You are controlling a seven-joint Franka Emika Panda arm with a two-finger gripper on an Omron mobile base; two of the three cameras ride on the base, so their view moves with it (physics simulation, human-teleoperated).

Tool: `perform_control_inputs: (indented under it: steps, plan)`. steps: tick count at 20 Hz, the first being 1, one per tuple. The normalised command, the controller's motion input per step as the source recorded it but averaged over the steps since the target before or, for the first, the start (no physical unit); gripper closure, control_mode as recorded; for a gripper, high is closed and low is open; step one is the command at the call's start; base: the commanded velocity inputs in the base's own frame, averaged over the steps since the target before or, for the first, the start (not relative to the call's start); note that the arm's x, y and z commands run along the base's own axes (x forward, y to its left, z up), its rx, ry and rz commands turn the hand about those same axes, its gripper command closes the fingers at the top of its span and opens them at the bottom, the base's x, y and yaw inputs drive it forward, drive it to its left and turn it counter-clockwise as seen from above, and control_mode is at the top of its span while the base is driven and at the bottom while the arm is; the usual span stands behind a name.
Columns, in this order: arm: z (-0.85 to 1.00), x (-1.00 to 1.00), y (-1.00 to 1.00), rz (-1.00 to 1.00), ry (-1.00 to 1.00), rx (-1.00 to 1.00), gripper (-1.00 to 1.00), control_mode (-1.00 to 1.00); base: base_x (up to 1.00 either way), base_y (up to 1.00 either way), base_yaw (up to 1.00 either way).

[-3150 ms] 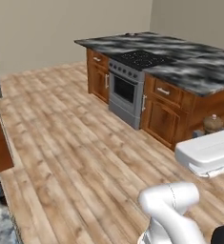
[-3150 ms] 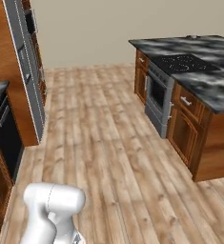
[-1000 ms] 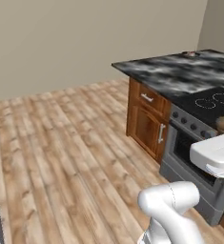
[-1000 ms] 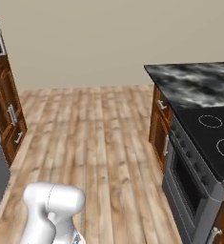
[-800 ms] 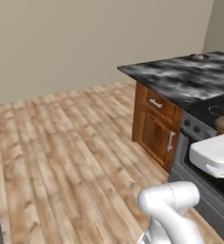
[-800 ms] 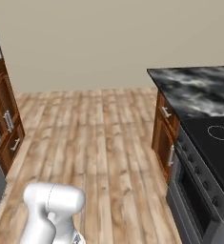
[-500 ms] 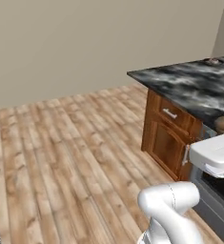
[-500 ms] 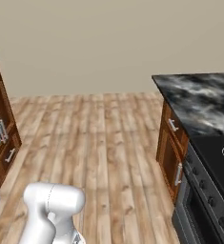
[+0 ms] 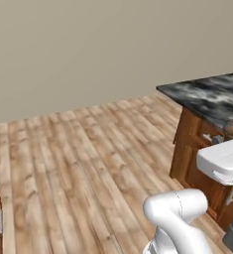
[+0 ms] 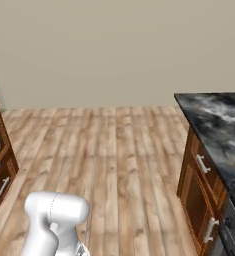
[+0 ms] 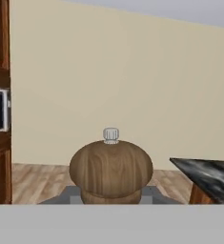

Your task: Retrieve the shaker from the cabinet and place it next the steak on a plate on the dining table.

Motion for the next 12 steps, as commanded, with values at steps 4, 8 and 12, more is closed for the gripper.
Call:
perform_control_inputs:
  steps: [4,8,12]
  plan:
    - [0.0,0.0,0.0,0.0,0.0,0.0,1.0,1.0,1.0,0.0,0.08]
    - [0.0,0.0,0.0,0.0,0.0,0.0,1.0,1.0,1.0,-0.16,0.02]
    - [0.0,0.0,0.0,0.0,0.0,0.0,1.0,1.0,1.0,-0.03,-0.17]
